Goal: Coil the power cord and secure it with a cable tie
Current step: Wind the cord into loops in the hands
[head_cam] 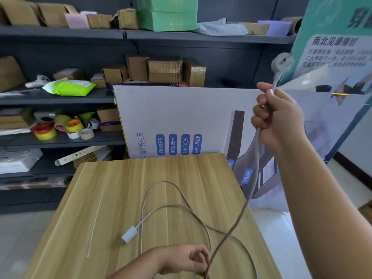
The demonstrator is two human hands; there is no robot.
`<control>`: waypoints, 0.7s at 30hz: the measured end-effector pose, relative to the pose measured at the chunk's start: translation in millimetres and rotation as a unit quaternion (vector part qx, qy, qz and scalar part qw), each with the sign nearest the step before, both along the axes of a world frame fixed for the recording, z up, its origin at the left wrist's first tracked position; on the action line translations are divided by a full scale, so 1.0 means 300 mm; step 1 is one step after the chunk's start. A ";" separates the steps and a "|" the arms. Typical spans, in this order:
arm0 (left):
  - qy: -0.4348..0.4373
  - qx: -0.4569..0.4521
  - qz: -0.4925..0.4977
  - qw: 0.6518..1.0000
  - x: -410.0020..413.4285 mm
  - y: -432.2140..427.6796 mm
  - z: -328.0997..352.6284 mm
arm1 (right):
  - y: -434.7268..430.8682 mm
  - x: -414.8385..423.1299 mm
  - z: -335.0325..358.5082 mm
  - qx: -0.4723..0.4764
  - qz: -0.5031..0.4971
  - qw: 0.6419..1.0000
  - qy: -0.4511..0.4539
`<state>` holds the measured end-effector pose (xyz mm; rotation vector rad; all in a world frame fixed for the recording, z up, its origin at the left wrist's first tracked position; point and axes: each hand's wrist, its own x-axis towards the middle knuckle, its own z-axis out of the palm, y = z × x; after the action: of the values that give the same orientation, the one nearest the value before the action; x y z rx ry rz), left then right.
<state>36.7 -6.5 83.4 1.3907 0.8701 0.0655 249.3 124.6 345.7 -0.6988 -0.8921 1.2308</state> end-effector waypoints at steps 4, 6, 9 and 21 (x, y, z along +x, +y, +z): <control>-0.015 -0.020 0.087 0.996 -0.106 0.029 -0.011 | 0.013 0.022 -0.097 -0.035 -0.020 0.996 -0.076; -0.025 -0.020 0.253 0.967 -0.175 0.081 -0.009 | -0.004 0.008 -0.143 -0.040 -0.019 0.989 -0.140; 0.018 0.109 0.390 0.914 -0.258 0.177 0.113 | -0.041 -0.034 -0.210 -0.038 -0.002 0.972 -0.233; 0.087 0.560 0.300 0.767 -0.191 0.287 0.656 | -0.163 -0.282 -0.330 0.079 0.079 0.908 -0.404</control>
<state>-20.6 79.7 280.3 2.1565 1.5277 1.1320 164.7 75.8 246.7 -1.0437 -1.7406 0.9793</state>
